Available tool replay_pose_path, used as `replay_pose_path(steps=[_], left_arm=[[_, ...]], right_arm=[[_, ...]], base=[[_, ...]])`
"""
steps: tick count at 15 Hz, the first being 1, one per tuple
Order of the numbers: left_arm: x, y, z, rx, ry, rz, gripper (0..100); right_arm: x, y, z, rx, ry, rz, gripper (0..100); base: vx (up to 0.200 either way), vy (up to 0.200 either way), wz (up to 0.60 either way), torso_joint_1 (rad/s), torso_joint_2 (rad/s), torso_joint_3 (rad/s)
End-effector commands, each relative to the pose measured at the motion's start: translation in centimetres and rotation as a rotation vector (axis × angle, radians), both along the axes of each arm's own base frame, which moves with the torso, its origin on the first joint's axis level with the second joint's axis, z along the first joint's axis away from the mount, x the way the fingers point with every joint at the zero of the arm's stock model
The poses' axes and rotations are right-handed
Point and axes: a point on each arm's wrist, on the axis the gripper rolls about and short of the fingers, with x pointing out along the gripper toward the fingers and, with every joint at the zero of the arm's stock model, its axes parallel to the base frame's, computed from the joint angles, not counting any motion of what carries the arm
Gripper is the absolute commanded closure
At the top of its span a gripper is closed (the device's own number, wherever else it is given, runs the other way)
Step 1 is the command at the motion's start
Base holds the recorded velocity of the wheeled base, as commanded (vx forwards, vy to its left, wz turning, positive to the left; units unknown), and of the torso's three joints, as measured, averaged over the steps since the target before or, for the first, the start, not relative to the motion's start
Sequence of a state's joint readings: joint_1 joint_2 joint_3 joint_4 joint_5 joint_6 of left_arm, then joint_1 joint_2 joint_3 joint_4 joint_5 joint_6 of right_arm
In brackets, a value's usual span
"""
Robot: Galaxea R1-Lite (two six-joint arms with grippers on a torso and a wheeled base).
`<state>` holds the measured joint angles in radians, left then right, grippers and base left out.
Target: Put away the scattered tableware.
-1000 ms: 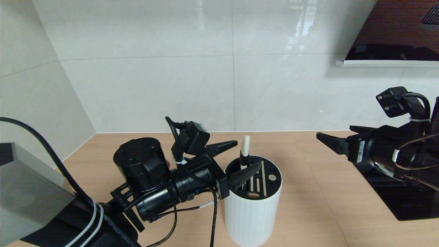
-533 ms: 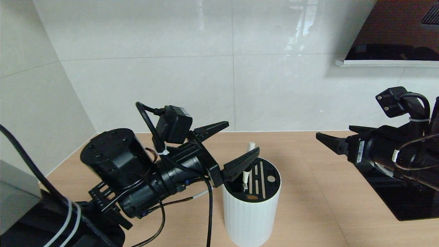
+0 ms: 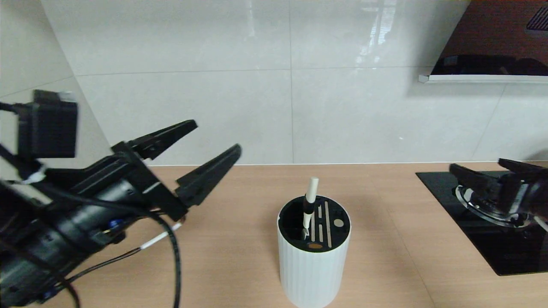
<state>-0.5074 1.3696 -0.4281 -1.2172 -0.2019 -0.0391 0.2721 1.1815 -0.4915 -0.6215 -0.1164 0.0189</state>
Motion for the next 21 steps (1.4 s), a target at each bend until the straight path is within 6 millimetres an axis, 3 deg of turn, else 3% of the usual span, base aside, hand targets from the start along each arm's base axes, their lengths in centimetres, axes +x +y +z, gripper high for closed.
replay_pose_path(steps=[1, 3, 4, 5, 6, 8, 10, 14, 16, 17, 19, 21], left_arm=[[-9.5, 7.9, -1.7, 0.009, 0.051, 0.298, 0], [-13.2, 9.2, -3.5, 0.043, 0.151, 0.398, 0], [-16.6, 9.7, -4.8, 0.061, 0.206, 0.408, 0], [-17.4, 9.8, -5.1, 0.065, 0.216, 0.408, 0], [-20.1, 10.2, -6.3, 0.071, 0.235, 0.408, 0], [-21.4, 10.4, -7.1, 0.055, 0.200, 0.433, 0], [-21.4, 10.6, -8.2, 0.050, 0.214, 0.496, 0], [-21.2, 10.3, -9.7, 0.012, 0.254, 0.674, 0], [-21.5, 10.2, -11.2, 0.014, 0.230, 0.666, 0], [-20.7, 10.2, -13.0, 0.017, 0.285, 0.689, 0], [-19.9, 10.2, -14.4, 0.008, 0.272, 0.716, 0], [-19.8, 10.3, -14.4, -0.005, 0.243, 0.723, 0]], right_arm=[[-6.8, -3.5, 0.2, 0.035, -0.168, -0.154, 0], [-10.1, -3.9, -0.1, 0.046, -0.232, -0.153, 0], [-13.2, -4.2, -0.9, 0.042, -0.237, -0.155, 0], [-14.1, -4.3, -1.1, 0.038, -0.234, -0.157, 0], [-18.0, -4.8, -2.2, 0.022, -0.223, -0.161, 0], [-21.5, -5.0, -4.5, -0.030, -0.189, -0.206, 0], [-23.0, -4.7, -6.1, -0.058, -0.190, -0.283, 0], [-21.7, -4.8, -9.4, -0.066, -0.088, -0.348, 0], [-20.7, -4.8, -10.9, -0.067, -0.064, -0.358, 0], [-19.3, -4.8, -12.7, -0.061, -0.115, -0.359, 0], [-18.9, -4.7, -13.4, -0.052, -0.138, -0.329, 0], [-18.9, -4.7, -13.6, 0.006, -0.128, -0.289, 0]], base=[[0.000, 0.000, 0.00, 0.000, 0.00, 0.000], [0.000, 0.000, 0.00, 0.000, 0.00, 0.000], [0.000, 0.000, 0.00, 0.000, 0.00, 0.000], [0.000, 0.000, 0.00, 0.000, 0.00, 0.000], [0.000, 0.000, 0.00, 0.000, 0.00, 0.000], [0.000, 0.000, 0.00, 0.000, 0.00, 0.000], [0.000, 0.000, 0.00, 0.000, 0.00, 0.000], [0.000, 0.000, 0.00, 0.000, 0.00, 0.000], [0.000, 0.000, 0.00, 0.000, 0.00, 0.000], [0.000, 0.000, 0.00, 0.000, 0.00, 0.000], [0.000, 0.000, 0.00, 0.000, 0.00, 0.000], [0.000, 0.000, 0.00, 0.000, 0.00, 0.000]])
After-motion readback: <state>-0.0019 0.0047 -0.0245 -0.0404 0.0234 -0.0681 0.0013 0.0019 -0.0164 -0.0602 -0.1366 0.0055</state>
